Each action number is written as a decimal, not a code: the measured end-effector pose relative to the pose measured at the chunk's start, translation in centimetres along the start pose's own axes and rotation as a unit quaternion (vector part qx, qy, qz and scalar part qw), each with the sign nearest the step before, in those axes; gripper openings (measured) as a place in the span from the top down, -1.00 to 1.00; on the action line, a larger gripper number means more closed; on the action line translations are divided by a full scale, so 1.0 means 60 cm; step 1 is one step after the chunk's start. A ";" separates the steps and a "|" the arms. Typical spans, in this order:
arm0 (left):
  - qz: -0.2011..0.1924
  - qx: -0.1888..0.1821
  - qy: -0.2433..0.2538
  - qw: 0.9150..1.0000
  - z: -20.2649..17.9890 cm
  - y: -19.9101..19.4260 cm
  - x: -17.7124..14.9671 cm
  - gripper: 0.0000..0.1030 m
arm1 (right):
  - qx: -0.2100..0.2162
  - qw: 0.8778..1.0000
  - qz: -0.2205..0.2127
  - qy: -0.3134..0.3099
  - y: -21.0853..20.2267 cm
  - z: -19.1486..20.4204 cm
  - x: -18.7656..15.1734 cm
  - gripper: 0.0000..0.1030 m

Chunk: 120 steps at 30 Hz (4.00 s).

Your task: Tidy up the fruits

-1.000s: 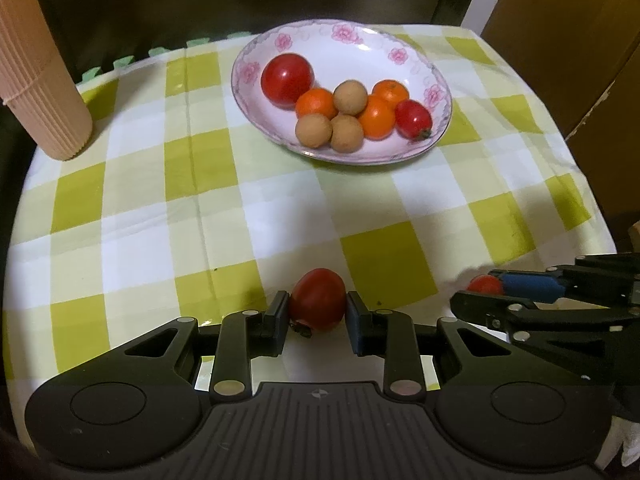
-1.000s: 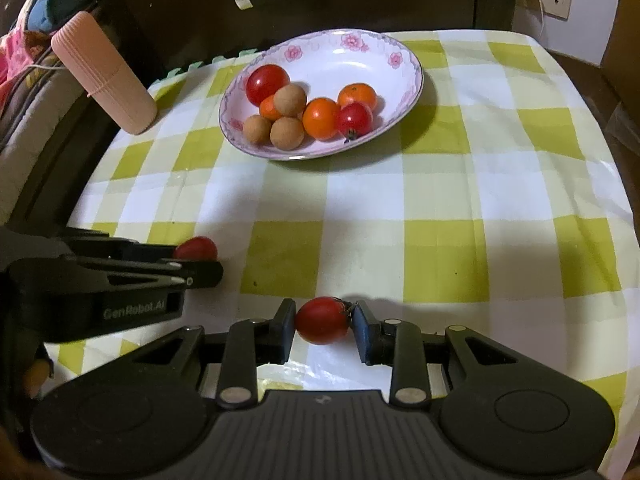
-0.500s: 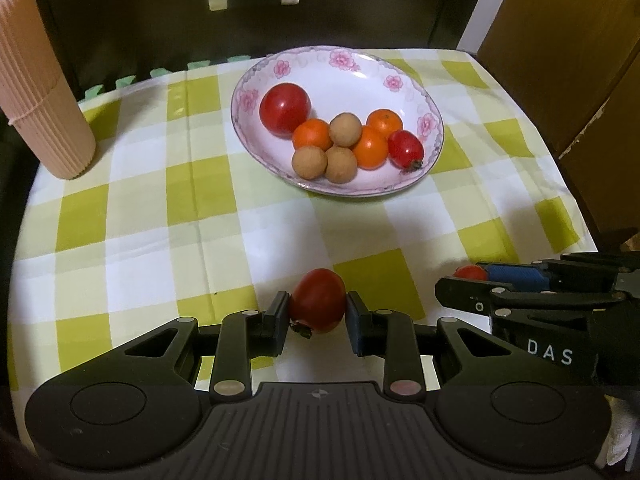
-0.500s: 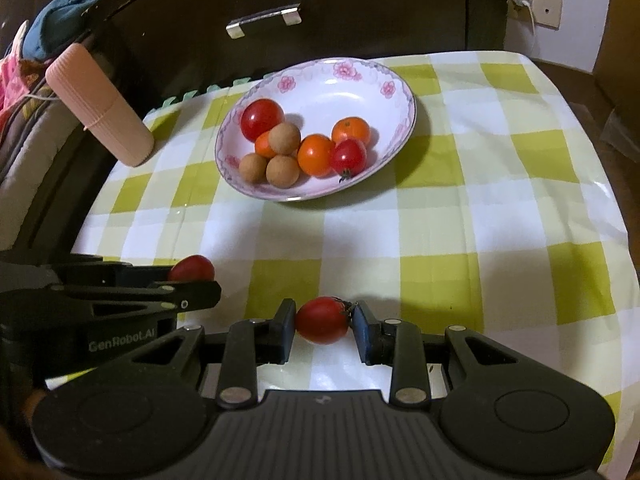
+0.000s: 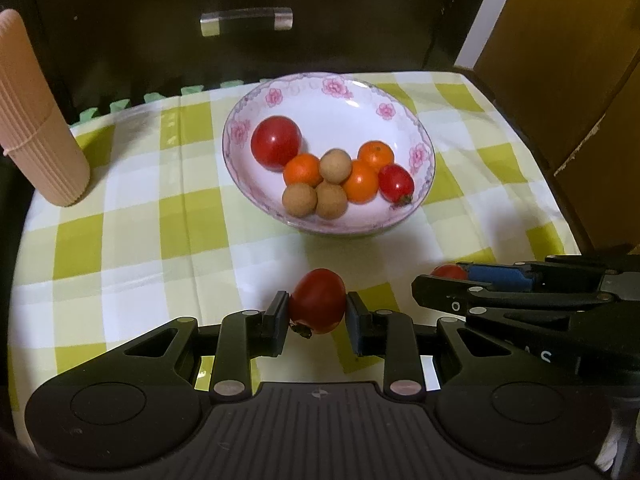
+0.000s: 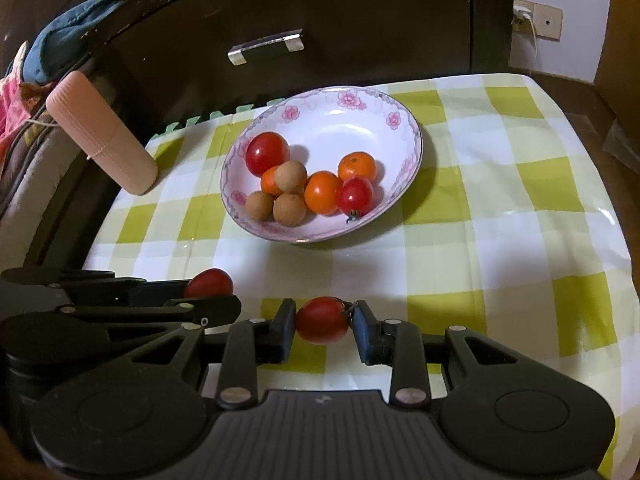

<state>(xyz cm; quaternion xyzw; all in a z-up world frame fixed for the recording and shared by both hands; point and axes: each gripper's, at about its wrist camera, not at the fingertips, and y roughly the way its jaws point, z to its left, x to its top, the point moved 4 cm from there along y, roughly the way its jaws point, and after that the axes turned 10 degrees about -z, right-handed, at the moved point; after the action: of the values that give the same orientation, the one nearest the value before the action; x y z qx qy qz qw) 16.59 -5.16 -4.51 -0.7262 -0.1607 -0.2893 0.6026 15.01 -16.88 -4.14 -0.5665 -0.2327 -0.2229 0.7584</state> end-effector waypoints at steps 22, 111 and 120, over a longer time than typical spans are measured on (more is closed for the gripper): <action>-0.038 0.016 -0.009 0.999 0.011 0.053 0.122 0.31 | 0.001 0.999 -0.048 0.019 0.050 -0.026 0.116 0.42; -0.145 0.120 0.012 0.982 0.002 -0.121 -0.011 -1.00 | -0.031 0.994 -0.104 0.035 -0.107 -0.002 -0.022 0.06; -0.138 0.118 0.025 0.983 -0.006 -0.139 -0.049 -1.00 | -0.038 0.993 -0.109 0.029 -0.133 0.014 -0.057 -0.04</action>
<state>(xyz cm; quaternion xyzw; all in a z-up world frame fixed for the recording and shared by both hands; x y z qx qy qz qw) 9.36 -3.31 0.21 -0.6135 -0.2773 -0.3666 0.6422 7.40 -17.88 0.05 -0.5593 -0.2628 -0.3289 0.7141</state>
